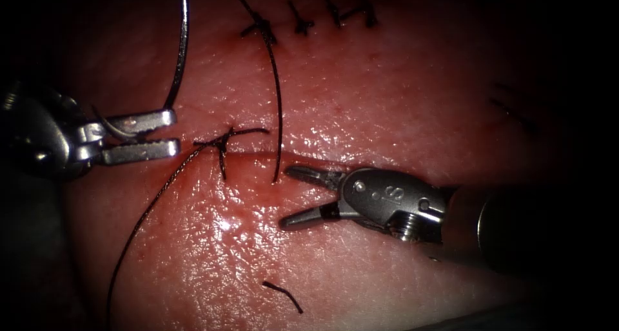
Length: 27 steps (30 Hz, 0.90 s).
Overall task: Wound Closure
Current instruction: Pull needle the rest of the way through with left gripper
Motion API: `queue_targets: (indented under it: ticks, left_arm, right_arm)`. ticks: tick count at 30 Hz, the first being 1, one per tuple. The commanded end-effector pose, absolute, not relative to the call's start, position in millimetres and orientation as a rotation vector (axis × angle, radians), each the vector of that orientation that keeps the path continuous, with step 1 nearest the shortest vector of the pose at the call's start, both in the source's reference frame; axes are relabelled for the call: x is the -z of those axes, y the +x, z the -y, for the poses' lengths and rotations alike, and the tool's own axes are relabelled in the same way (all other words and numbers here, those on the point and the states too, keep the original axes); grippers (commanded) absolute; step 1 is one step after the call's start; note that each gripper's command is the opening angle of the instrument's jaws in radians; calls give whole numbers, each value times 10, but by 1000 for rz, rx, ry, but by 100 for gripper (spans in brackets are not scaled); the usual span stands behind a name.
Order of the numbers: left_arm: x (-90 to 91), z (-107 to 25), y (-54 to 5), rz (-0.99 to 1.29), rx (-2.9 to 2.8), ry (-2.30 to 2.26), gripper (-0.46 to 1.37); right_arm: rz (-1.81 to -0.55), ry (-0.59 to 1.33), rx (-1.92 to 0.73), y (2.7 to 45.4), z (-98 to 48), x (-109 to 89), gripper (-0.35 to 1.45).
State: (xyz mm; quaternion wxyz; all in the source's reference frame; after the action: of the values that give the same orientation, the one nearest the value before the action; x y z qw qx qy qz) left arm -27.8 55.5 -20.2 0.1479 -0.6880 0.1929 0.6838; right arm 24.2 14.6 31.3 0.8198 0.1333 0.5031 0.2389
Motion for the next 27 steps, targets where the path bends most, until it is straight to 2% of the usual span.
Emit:
queue_targets:
  ticks: [1, 27]
  left_arm:
    - [205, -553, -274, -553, -1974, -1973, -35]
    - [233, -541, -256, -543, -1965, -1948, -35]
  right_arm:
    - [-1069, 283, -510, 243, -147, -315, 88]
    - [-1056, 332, -520, 265, -108, -378, 85]
